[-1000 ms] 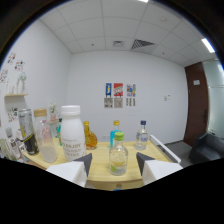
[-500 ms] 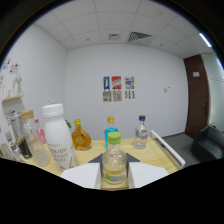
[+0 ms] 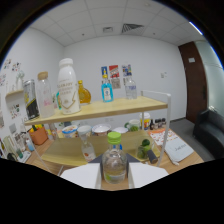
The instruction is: Make me a cup of Vodka Sunrise.
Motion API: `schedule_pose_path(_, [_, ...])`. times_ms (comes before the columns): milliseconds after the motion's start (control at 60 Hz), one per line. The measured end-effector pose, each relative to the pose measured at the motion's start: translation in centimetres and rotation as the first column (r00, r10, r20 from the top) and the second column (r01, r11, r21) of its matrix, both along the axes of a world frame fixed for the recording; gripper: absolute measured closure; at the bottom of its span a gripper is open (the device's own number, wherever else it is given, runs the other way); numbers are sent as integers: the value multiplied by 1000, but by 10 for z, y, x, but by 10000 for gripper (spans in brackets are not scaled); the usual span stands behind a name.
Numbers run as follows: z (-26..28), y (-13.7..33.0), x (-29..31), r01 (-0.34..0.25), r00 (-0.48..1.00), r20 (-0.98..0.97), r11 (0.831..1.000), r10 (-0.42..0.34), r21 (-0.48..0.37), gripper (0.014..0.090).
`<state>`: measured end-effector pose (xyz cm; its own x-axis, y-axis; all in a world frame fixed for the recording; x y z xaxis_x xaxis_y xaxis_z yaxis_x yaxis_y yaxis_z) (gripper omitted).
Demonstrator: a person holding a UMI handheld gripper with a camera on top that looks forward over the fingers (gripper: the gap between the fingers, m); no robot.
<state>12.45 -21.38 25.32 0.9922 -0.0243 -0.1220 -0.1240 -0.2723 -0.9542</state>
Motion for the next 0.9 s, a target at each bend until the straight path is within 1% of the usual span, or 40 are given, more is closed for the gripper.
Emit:
schedule_pose_path(117, [-57, -1, -1, 16, 1000, -21, 997, -18, -73, 689])
schedule_pose_path(217, [-79, 3, 0, 18, 999, 34, 995, -14, -103, 689])
schedule_pose_path(317, [-83, 9, 0, -9, 972, 232, 995, 32, -103, 691])
schedule_pose_path(433, [-82, 17, -3, -69, 860, 498, 992, 113, -107, 692])
schedule_pose_path(567, [-77, 23, -2, -118, 609, 773, 984, 179, -134, 690])
schedule_pose_path(683, [-79, 25, -4, -166, 318, 918, 967, 237, -192, 691])
schedule_pose_path(783, [-82, 26, -5, -181, 65, 961, 950, 268, -253, 696])
schedule_pose_path(900, [-79, 30, -8, -191, -238, 941, 938, 242, -290, 693])
